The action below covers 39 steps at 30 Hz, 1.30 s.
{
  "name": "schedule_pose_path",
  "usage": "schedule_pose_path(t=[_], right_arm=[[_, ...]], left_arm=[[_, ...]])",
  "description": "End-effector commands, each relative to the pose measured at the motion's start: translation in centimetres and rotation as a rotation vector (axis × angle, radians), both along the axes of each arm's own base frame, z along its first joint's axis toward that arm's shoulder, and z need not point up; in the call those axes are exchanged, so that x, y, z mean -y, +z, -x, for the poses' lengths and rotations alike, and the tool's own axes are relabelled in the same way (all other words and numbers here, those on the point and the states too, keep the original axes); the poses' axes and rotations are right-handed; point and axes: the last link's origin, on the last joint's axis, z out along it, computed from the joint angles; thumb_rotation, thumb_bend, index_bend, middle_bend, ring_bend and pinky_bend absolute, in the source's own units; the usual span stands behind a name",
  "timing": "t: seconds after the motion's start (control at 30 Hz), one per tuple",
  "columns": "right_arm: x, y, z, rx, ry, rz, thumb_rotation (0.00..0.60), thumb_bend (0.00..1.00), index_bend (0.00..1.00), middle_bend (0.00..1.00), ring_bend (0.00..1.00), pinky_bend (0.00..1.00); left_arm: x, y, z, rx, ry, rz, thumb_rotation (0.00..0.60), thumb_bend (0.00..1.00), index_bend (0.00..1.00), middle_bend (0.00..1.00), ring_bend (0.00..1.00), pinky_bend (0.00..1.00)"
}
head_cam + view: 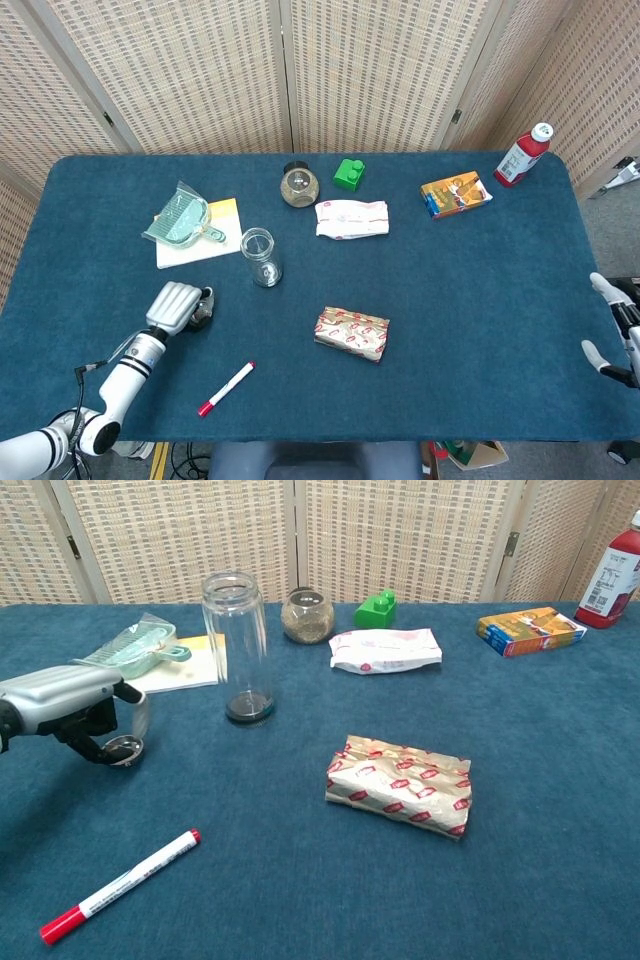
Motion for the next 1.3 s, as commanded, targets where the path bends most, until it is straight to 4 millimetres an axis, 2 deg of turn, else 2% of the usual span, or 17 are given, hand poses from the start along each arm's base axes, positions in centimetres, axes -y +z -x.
schedule_pose_path(t=[0.03, 0.63, 0.77, 0.9, 1.3], right_arm=[[-0.02, -0.03, 0.09, 0.002, -0.001, 0.000, 0.600, 0.30, 0.02, 0.19, 0.08, 0.23], [-0.34, 0.08, 0.58, 0.009, -0.011, 0.006, 0.600, 0.30, 0.02, 0.19, 0.08, 0.23], [-0.38, 0.12, 0.67, 0.010, -0.014, 0.007, 0.600, 0.30, 0.02, 0.19, 0.08, 0.23], [-0.37, 0.10, 0.71, 0.011, -0.014, 0.006, 0.600, 0.30, 0.02, 0.19, 0.08, 0.23], [-0.47, 0.13, 0.60, 0.013, -0.013, 0.008, 0.600, 0.30, 0.02, 0.19, 0.08, 0.23]], left_arm=[[-0.14, -0.04, 0.16, -0.007, 0.009, -0.003, 0.600, 0.34, 0.54, 0.99, 0.93, 1.00], [-0.53, -0.25, 0.61, -0.022, 0.038, -0.011, 0.600, 0.35, 0.60, 1.00, 0.94, 1.00], [-0.64, -0.36, 0.72, -0.028, 0.044, -0.010, 0.600, 0.38, 0.61, 1.00, 0.95, 1.00], [-0.65, -0.40, 0.73, -0.026, 0.046, -0.010, 0.600, 0.45, 0.62, 1.00, 0.95, 1.00], [-0.48, 0.37, 0.54, -0.023, 0.034, -0.018, 0.600, 0.55, 0.62, 1.00, 0.95, 1.00]])
